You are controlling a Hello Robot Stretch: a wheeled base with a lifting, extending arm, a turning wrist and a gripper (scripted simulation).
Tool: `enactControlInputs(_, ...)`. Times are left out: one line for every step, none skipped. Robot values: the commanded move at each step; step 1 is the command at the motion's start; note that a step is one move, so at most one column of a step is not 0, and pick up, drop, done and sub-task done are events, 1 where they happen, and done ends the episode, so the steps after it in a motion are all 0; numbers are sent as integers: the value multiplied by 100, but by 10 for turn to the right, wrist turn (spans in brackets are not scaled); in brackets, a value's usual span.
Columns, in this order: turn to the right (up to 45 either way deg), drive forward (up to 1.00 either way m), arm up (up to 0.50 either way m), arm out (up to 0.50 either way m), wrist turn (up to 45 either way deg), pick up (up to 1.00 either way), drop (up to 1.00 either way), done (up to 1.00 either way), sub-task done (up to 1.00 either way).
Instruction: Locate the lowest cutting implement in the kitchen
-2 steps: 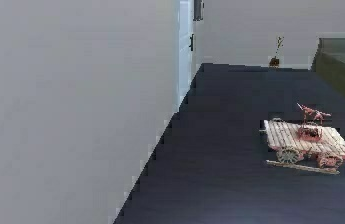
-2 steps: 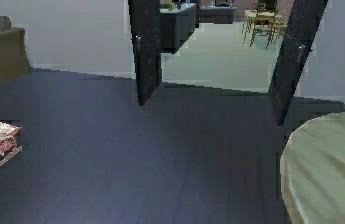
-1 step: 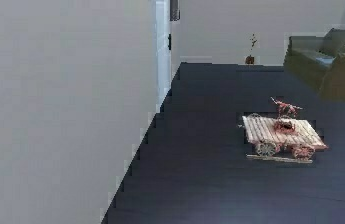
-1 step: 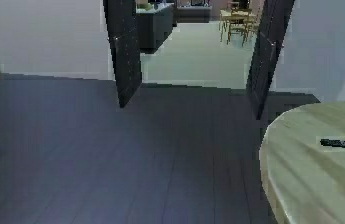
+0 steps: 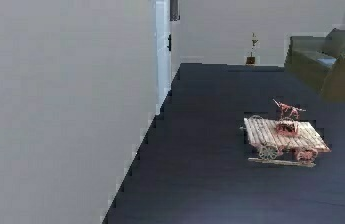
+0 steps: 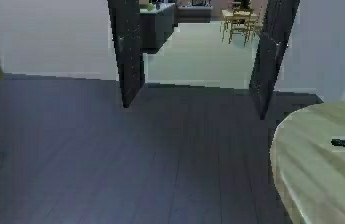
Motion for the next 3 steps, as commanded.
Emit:
enactControlInputs(450, 0, 0, 0, 0, 0, 0, 0, 0)
enactControlInputs(450, 0, 0, 0, 0, 0, 0, 0, 0)
enactControlInputs(0, 100, 0, 0, 0, 0, 0, 0, 0)
